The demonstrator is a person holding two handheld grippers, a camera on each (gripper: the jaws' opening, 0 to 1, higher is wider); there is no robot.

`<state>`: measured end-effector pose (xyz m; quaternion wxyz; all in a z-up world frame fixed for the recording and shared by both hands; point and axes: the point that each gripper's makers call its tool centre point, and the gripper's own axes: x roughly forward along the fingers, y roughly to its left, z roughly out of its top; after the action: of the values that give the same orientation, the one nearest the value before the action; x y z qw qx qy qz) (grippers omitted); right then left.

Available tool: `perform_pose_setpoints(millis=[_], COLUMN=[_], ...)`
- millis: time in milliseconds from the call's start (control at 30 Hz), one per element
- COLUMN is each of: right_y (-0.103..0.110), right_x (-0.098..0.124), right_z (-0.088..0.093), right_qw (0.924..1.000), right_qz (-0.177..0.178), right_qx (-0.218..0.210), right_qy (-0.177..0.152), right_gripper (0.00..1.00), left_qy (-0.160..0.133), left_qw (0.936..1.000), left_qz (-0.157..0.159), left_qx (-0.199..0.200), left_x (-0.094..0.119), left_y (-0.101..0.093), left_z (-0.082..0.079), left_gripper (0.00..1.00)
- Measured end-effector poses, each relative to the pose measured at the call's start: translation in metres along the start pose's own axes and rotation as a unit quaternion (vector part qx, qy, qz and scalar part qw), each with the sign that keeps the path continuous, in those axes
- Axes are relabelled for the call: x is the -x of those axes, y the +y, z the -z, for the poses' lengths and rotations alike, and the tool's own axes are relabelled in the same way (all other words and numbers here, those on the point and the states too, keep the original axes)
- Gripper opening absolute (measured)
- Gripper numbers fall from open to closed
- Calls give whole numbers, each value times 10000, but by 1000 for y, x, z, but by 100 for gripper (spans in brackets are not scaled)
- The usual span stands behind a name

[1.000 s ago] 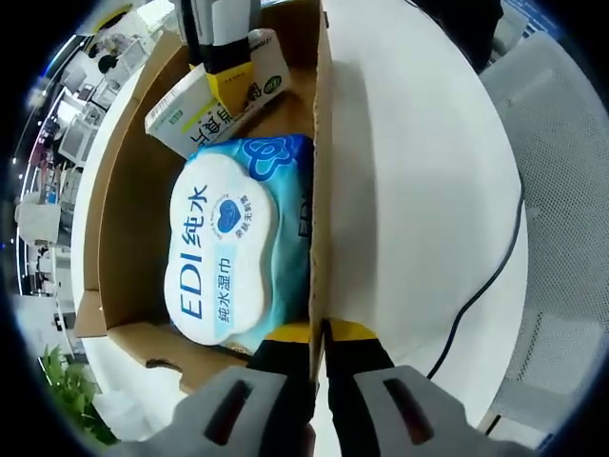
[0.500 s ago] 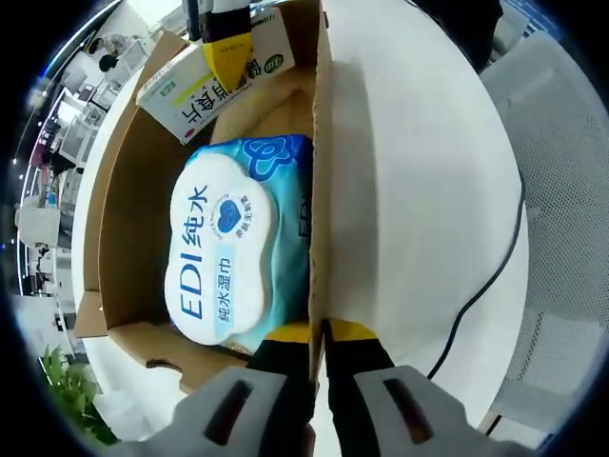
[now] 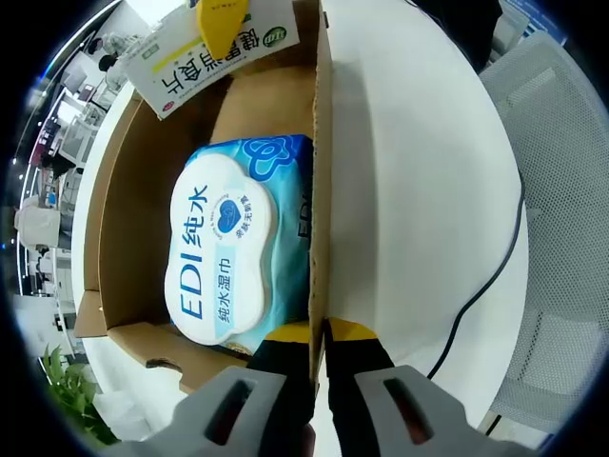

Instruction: Operate the shoe box by opening the lid, removing the specified soft item, and placing it in the target area until the item is outside and the box remains undamaged.

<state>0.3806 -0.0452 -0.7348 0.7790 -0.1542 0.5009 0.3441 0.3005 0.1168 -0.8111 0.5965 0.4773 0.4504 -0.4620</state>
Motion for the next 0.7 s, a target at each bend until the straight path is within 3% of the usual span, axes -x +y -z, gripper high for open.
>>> perform_pose_setpoints(millis=[467, 700], right_y=[9, 19], right_x=[25, 30], right_z=[-2, 5], right_qw=[9996, 9994], right_qz=[28, 156], right_qx=[-55, 188], right_qy=[-262, -262], right_gripper=[18, 18], left_qy=[7, -1], left_qw=[10000, 10000], left_qz=[13, 5], left_qx=[-2, 0], left_x=[0, 1], left_y=[0, 0], left_z=[1, 2], left_gripper=[2, 2])
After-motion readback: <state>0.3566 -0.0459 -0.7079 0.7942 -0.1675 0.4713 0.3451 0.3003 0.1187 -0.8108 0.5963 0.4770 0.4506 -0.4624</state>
